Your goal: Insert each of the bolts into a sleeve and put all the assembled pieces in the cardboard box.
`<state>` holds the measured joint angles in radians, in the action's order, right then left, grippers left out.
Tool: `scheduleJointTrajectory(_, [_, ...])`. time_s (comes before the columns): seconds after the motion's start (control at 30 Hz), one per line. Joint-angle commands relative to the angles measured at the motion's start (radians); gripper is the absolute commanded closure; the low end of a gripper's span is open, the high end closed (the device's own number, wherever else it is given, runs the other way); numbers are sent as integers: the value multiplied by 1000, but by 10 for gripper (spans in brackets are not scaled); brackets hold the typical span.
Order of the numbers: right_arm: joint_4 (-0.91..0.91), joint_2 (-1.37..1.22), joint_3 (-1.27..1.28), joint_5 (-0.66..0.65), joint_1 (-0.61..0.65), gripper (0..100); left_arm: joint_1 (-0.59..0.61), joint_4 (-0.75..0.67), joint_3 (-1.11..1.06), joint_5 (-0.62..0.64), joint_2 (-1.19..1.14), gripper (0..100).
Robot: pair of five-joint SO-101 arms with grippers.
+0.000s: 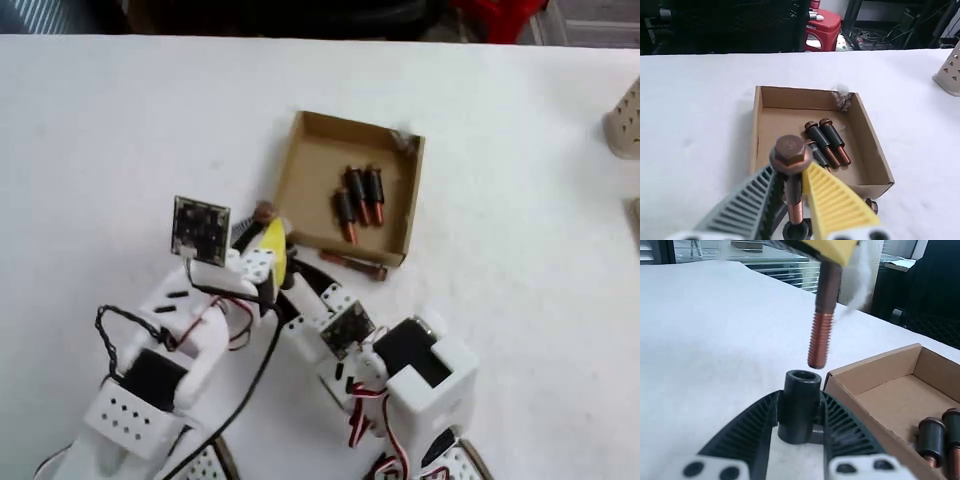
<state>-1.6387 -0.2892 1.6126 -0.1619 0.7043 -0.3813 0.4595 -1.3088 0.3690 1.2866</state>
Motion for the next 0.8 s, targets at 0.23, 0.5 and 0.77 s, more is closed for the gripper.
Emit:
scheduleJointTrajectory(0.23, [1,2,-6,9,1,982,-21,51,60,20,30,978])
scheduleJointTrajectory(0.5, [1,2,-6,9,1,982,-22,80,63,97,30,978])
scheduleJointTrajectory(0.77, [1,2,-6,9,1,982,-25,80,66,101,31,978])
